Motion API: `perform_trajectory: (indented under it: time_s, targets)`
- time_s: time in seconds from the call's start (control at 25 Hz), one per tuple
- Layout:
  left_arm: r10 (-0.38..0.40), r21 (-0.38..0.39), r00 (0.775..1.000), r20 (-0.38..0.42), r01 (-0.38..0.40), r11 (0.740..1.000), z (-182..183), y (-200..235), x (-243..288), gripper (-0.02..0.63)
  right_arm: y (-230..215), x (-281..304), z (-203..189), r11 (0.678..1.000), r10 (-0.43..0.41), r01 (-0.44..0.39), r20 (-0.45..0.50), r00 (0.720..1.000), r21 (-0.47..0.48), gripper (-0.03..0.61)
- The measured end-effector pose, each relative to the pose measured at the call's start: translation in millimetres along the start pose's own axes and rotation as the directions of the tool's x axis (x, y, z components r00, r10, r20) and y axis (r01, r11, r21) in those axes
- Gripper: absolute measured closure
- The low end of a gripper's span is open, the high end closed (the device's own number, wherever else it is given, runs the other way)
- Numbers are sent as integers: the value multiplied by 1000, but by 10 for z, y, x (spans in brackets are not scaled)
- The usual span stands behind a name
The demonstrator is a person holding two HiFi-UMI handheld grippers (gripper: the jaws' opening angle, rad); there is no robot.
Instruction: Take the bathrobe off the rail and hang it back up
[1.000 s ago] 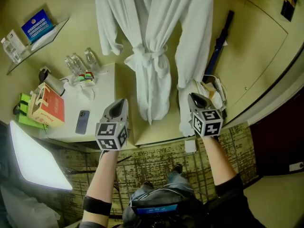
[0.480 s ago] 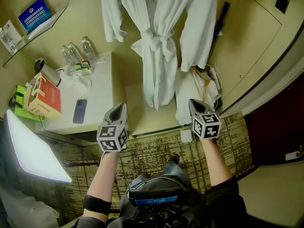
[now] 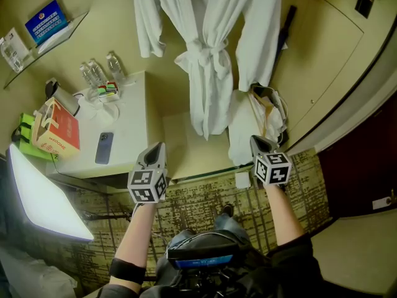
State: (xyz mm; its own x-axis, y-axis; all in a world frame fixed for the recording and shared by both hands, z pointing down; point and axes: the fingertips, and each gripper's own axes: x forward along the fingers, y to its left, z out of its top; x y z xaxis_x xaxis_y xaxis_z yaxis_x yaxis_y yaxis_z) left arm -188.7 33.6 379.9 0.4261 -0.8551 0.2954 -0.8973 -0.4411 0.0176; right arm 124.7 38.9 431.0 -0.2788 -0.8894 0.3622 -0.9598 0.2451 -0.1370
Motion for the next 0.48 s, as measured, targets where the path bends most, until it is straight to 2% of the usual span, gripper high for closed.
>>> perform_trajectory:
  time_s: [0.48]
  targets:
    - [25,-8,999,-27,-26,1000,1,-302,75,614,-396,-124,-31,1000,14,-13,-18,1000,15,563]
